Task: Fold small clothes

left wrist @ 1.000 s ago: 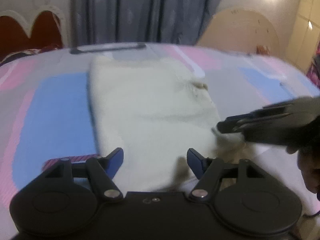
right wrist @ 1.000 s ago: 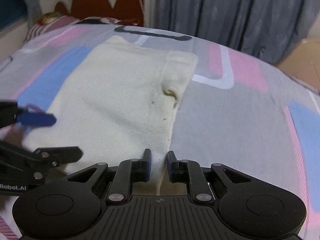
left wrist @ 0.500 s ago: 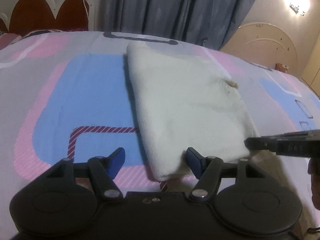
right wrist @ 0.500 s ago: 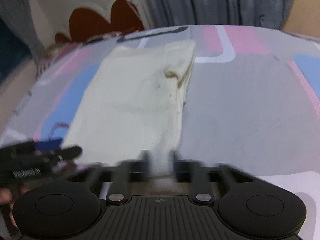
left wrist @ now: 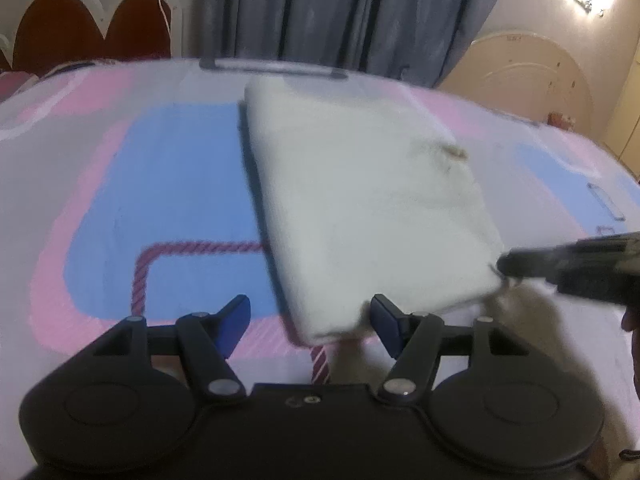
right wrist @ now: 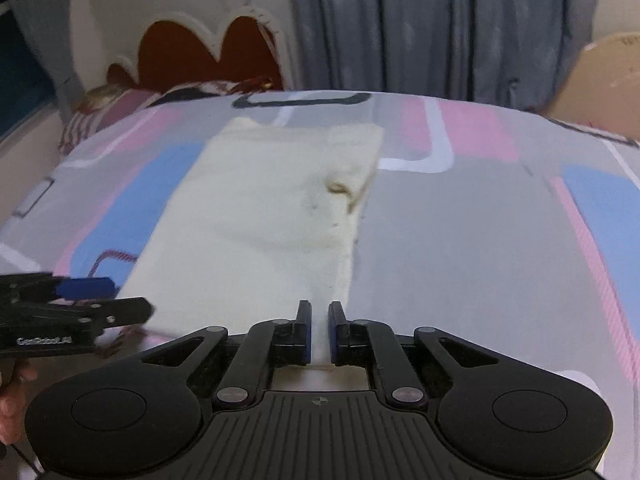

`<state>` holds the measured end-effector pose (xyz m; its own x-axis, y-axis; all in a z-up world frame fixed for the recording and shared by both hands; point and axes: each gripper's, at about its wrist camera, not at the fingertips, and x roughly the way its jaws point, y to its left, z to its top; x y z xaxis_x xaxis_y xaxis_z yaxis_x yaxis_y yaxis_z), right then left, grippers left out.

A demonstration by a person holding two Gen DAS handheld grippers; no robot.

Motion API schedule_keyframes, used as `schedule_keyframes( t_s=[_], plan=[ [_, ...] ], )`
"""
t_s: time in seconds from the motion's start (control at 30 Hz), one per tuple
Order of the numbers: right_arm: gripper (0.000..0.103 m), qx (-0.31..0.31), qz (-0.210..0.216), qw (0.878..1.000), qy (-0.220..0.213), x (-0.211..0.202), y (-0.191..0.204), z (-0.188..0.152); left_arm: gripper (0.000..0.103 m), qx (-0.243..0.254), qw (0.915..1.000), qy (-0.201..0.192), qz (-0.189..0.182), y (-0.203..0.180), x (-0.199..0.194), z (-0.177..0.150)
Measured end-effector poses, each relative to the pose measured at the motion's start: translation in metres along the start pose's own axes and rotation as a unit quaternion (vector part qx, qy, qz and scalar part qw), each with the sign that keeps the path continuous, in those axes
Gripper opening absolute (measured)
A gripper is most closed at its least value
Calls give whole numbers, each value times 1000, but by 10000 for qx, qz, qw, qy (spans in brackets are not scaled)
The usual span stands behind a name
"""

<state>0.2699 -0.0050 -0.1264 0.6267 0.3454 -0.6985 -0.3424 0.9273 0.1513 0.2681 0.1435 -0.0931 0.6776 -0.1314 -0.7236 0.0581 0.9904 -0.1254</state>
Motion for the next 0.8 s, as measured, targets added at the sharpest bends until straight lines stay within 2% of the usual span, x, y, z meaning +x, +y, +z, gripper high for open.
schedule_keyframes(
  t_s=[0.03, 0.1, 0.37, 0.47, 0.6, 0.8],
  plan=[
    [7, -85, -122, 9997, 215, 11, 1, -4, 66, -11, 10000, -10, 9, 0, 1, -1],
    [7, -118, -197, 9997, 72, 16, 0, -8, 66, 11, 10000, -5, 39, -1, 1, 0],
    [7, -119, -231, 9997, 36, 16, -1, -10, 68, 55, 9998, -30, 169, -6, 1, -2],
    [7, -159, -261, 9995, 116, 14, -1, -7, 64, 70, 9997, -14, 226, -12, -14, 0],
    [7, -11, -45, 10000, -67, -22, 0, -11, 65, 290, 9989, -314, 190, -30, -52, -9],
    [7, 112, 103, 9988, -470, -95, 4, -38, 66, 239, 9973, -636, 266, -49, -111, -34]
  ],
)
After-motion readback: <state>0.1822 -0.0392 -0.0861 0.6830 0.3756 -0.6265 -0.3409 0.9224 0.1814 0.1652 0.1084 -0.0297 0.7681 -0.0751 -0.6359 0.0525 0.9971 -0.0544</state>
